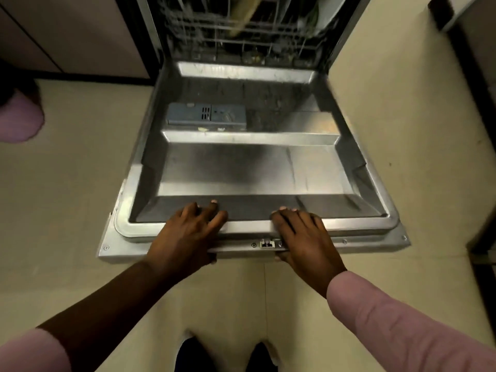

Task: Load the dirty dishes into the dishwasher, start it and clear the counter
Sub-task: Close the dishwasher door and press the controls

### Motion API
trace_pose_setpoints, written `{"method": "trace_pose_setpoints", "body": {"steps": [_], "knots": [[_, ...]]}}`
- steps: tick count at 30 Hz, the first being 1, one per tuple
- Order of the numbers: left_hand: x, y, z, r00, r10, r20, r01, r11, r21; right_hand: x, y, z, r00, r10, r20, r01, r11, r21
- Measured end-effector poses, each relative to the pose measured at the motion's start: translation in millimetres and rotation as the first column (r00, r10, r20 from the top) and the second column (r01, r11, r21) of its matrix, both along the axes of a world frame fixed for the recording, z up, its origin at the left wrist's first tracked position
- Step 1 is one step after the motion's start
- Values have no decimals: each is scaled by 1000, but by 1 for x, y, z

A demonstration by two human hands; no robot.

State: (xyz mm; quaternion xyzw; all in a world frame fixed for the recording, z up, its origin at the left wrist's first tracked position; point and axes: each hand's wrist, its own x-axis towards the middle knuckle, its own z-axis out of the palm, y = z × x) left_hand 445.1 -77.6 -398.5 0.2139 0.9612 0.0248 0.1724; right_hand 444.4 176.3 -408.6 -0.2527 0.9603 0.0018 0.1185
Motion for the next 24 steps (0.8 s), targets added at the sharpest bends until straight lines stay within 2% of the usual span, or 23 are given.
{"method": "trace_pose_setpoints", "body": {"steps": [3, 5, 8, 9, 11, 13, 15, 17, 19, 21, 24], "knots": [[-25, -8, 66, 1000, -22, 22, 22, 1000, 10, -34, 3, 70, 997, 59, 55, -59, 998, -9], [-47, -10, 112, 999, -31, -9, 32, 999, 12, -61, 3, 120, 992, 119, 39, -118, 993, -9], [-90, -21, 190, 997, 38, -60, -36, 999, 28, -110, 3, 199, 988, 153, 8, -152, 988, -24], [-107, -26, 217, 993, 61, -97, -56, 997, 53, -128, 1, 225, 983, 179, -46, -179, 984, -10], [-135, -33, 264, 960, 94, -263, -49, 984, 173, -166, 0, 271, 948, 235, -214, -238, 971, 13], [-152, -30, 290, 874, 184, -450, -53, 956, 287, -198, -6, 308, 910, 164, -380, -187, 982, -22], [-158, -16, 301, 799, 231, -556, -47, 944, 325, -214, -13, 329, 864, -27, -503, -69, 983, -171], [-158, -6, 298, 792, 186, -582, -34, 964, 262, -211, -27, 324, 827, -131, -546, -35, 959, -283], [-170, -5, 298, 761, 185, -622, -46, 971, 233, -207, -35, 307, 798, -113, -593, -24, 976, -217], [-187, -4, 302, 693, 184, -697, -54, 978, 204, -209, -34, 297, 733, -87, -675, -26, 988, -155], [-214, 6, 312, 602, 187, -776, -71, 981, 181, -237, -32, 299, 629, -161, -761, -83, 959, -271]]}}
